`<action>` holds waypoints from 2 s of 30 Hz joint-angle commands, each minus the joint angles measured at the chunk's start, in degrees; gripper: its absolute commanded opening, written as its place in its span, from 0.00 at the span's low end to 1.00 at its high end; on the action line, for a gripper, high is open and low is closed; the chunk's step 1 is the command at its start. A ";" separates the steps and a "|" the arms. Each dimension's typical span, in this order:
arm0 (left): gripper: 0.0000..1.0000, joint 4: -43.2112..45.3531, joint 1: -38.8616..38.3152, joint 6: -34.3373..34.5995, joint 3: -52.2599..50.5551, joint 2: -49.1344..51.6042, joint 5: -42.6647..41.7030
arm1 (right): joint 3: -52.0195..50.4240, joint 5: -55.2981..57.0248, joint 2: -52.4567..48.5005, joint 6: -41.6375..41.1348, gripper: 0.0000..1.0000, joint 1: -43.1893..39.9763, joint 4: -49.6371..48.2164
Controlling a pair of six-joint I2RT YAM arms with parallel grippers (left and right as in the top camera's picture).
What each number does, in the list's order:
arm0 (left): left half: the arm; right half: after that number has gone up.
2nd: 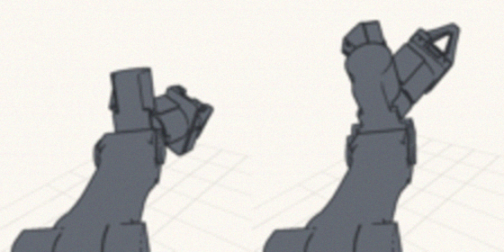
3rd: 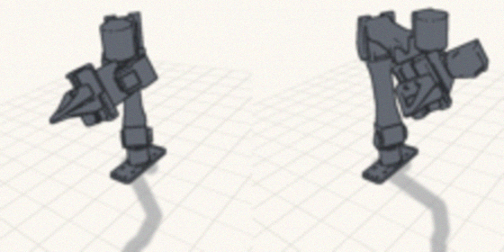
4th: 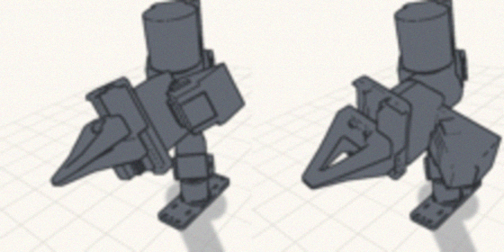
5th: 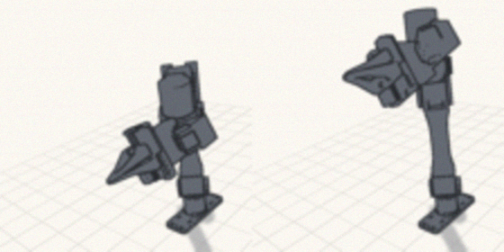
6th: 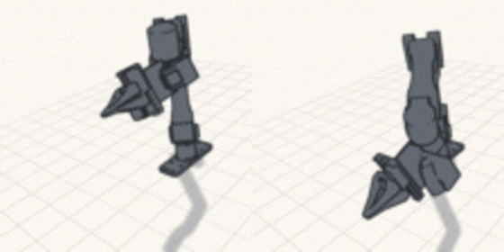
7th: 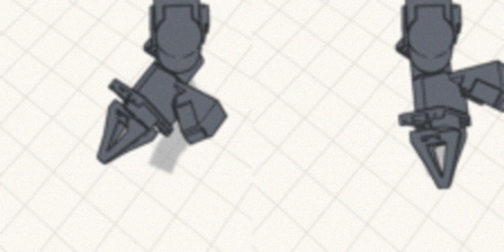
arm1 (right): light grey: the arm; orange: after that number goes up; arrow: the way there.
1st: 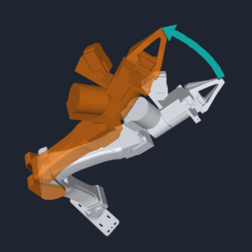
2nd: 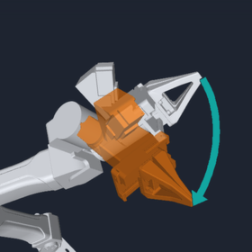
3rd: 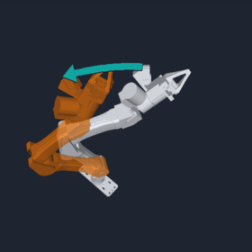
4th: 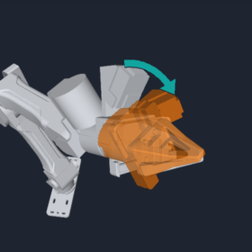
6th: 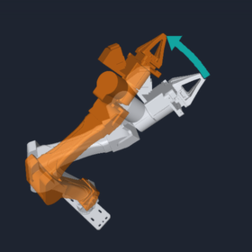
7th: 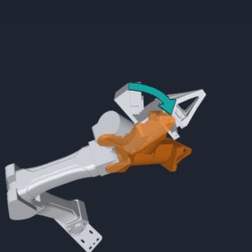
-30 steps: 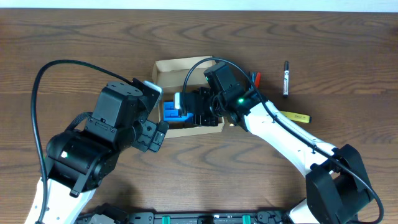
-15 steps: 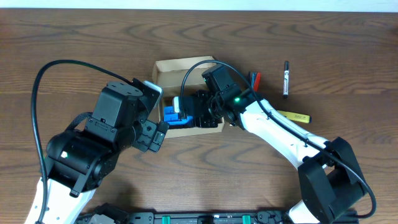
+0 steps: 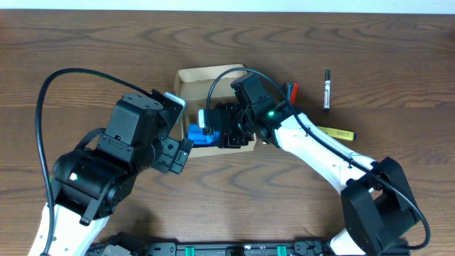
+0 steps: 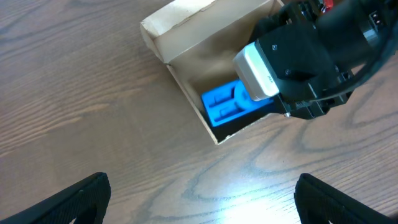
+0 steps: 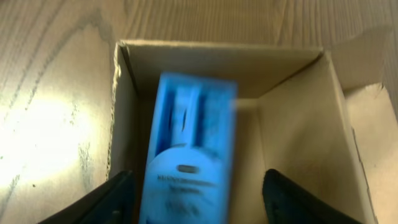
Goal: Pack container
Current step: 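Lower the blue duster into the box and open the right gripper, then move the right gripper to the red stapler and grasp it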
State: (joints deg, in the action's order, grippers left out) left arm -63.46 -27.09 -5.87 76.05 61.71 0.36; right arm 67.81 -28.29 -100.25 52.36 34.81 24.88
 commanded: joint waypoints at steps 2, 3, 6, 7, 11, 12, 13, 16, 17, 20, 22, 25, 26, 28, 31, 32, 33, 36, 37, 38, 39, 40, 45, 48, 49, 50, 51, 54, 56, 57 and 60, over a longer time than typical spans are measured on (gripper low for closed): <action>0.95 -0.20 0.17 -0.35 0.28 0.04 0.02 | 3.04 -2.80 2.05 -1.60 0.74 -0.24 0.72; 0.95 -0.20 0.17 -0.35 0.28 0.04 0.02 | 3.52 -2.80 2.69 -1.60 0.77 -0.24 1.27; 0.95 -0.20 0.17 -0.35 0.28 0.04 0.02 | 4.55 -1.81 4.70 -2.93 0.80 -0.35 2.32; 0.95 -0.20 0.17 -0.35 0.28 0.04 0.02 | 4.68 -1.03 5.95 -4.04 0.80 -0.57 2.38; 0.95 -0.20 0.17 -0.35 0.28 0.04 0.02 | 4.68 4.81 10.97 -9.66 0.80 -2.34 2.16; 0.95 -0.20 0.17 -0.35 0.28 0.04 0.02 | 4.68 7.34 12.24 -12.17 0.80 -3.10 2.08; 0.95 -0.20 0.17 -0.37 0.28 0.04 0.02 | 4.68 9.66 13.35 -14.78 0.80 -4.04 1.95; 0.95 -0.20 0.17 -0.35 0.28 0.04 0.02 | 4.68 15.85 16.09 -24.30 0.82 -8.39 1.66; 0.95 -0.20 0.17 -0.35 0.28 0.04 0.02 | 4.68 17.05 16.55 -26.93 0.84 -9.79 1.68; 0.95 -0.20 0.17 -0.35 0.28 0.04 0.02 | 4.68 18.29 17.05 -35.43 0.96 -14.64 2.21; 0.95 -0.20 0.17 -0.35 0.28 0.04 0.02 | 4.66 16.72 17.05 -38.69 0.99 -16.52 2.86; 0.95 -0.20 0.17 -0.35 0.28 0.04 0.02 | 4.66 14.14 17.05 -40.19 0.99 -18.05 3.23; 0.95 -0.20 0.17 -0.35 0.28 0.04 0.02 | 4.63 13.97 17.00 -40.19 0.99 -18.05 3.23; 0.95 -0.20 0.17 -0.35 0.28 0.04 0.02 | 4.50 15.04 16.94 -39.91 0.99 -17.94 3.30; 0.95 -0.20 0.17 -0.37 0.28 0.04 0.02 | 4.39 23.28 15.72 -47.10 0.99 -18.12 3.26; 0.95 -0.20 0.17 -0.35 0.28 0.04 0.02 | 4.39 26.16 14.88 -51.04 0.99 -18.29 3.39; 0.95 -0.20 0.17 -0.35 0.28 0.04 0.02 | 4.39 28.04 13.86 -54.03 0.99 -18.43 3.61; 0.95 -0.20 0.17 -0.35 0.28 0.04 0.02 | 4.39 30.58 10.73 -61.40 0.99 -18.49 4.09; 0.95 -0.20 0.17 -0.35 0.28 0.04 0.02 | 4.39 31.95 9.51 -65.20 0.99 -18.49 4.39; 0.95 -0.20 0.17 -0.35 0.28 0.04 0.02 | 4.39 32.98 8.35 -68.11 0.99 -18.51 4.66; 0.95 -0.20 0.17 -0.35 0.28 0.04 0.02 | 4.39 32.98 7.19 -69.81 0.99 -18.62 4.81; 0.95 -0.20 0.17 -0.37 0.28 0.04 0.02 | 4.42 32.85 5.90 -71.56 0.99 -18.67 4.92; 0.95 -0.20 0.17 -0.35 0.28 0.04 0.02 | 5.86 32.85 -0.13 -76.59 0.99 -19.15 5.88; 0.95 -0.20 0.17 -0.35 0.28 0.04 0.02 | 9.53 32.87 -4.35 -77.88 0.99 -20.24 9.60; 0.95 -0.20 0.17 -0.37 0.28 0.04 0.02 | 11.37 33.03 -6.05 -78.05 0.99 -20.65 11.32; 0.95 -0.20 0.17 -0.35 0.28 0.04 0.02 | 13.05 33.03 -7.67 -78.03 0.99 -20.96 12.66; 0.95 -0.20 0.17 -0.35 0.28 0.04 0.02 | 14.97 33.05 -9.40 -78.05 0.99 -21.24 14.10; 0.95 -0.20 0.17 -0.35 0.28 0.04 0.02 | 19.63 33.00 -13.94 -78.55 0.99 -21.81 16.72; 0.95 -0.20 0.17 -0.35 0.28 0.04 0.02 | 21.51 32.98 -16.20 -78.55 0.99 -22.01 17.03; 0.95 -0.20 0.17 -0.35 0.28 0.04 0.02 | 22.32 32.89 -17.33 -78.55 0.99 -22.05 17.07; 0.95 -0.20 0.17 -0.35 0.28 0.04 0.02 | 23.76 32.81 -19.85 -78.49 0.99 -22.16 16.98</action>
State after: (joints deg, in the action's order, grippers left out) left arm -63.46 -27.09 -5.87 76.05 61.71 0.36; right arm 89.56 3.95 -117.75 -25.04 13.02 41.65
